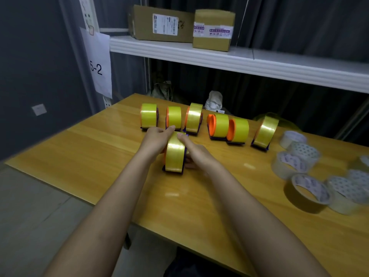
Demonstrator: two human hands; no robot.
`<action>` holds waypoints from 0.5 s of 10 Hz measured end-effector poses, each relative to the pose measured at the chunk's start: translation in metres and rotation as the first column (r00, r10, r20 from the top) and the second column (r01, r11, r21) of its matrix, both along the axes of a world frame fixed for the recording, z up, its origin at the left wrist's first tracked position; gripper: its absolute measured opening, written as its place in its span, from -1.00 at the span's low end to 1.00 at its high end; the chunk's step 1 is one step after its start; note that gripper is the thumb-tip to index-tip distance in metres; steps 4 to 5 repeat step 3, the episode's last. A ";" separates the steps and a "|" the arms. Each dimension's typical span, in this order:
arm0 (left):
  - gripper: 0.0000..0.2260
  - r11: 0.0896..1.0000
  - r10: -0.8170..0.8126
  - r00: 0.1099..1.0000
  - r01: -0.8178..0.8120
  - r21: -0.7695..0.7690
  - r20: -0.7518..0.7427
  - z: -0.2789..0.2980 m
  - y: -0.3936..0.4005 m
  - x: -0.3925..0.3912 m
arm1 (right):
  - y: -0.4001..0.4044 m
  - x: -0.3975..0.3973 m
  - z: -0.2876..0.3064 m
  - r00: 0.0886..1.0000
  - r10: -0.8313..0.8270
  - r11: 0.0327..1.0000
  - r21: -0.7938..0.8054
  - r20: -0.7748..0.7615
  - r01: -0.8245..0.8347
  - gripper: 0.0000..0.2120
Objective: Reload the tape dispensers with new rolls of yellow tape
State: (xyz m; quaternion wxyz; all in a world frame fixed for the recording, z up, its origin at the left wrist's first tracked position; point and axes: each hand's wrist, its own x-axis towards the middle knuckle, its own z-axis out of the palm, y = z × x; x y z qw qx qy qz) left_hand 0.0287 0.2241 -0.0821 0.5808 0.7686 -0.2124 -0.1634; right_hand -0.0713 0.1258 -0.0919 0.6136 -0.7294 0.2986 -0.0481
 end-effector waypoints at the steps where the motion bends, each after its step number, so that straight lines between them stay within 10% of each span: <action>1: -0.51 0.998 -0.005 0.999 0.002 0.068 0.041 0.000 -0.006 0.004 | -0.001 0.001 -0.002 0.999 -0.044 0.998 -0.053 0.003 0.044 -0.05; 3: -0.61 0.939 0.107 0.833 -0.263 0.219 0.543 0.004 -0.012 0.003 | 0.000 -0.005 0.002 0.981 -0.134 0.958 -0.235 0.137 0.164 -0.23; 5: -0.61 0.939 0.107 0.833 -0.263 0.219 0.543 0.004 -0.012 0.003 | 0.000 -0.005 0.002 0.981 -0.134 0.958 -0.235 0.137 0.164 -0.23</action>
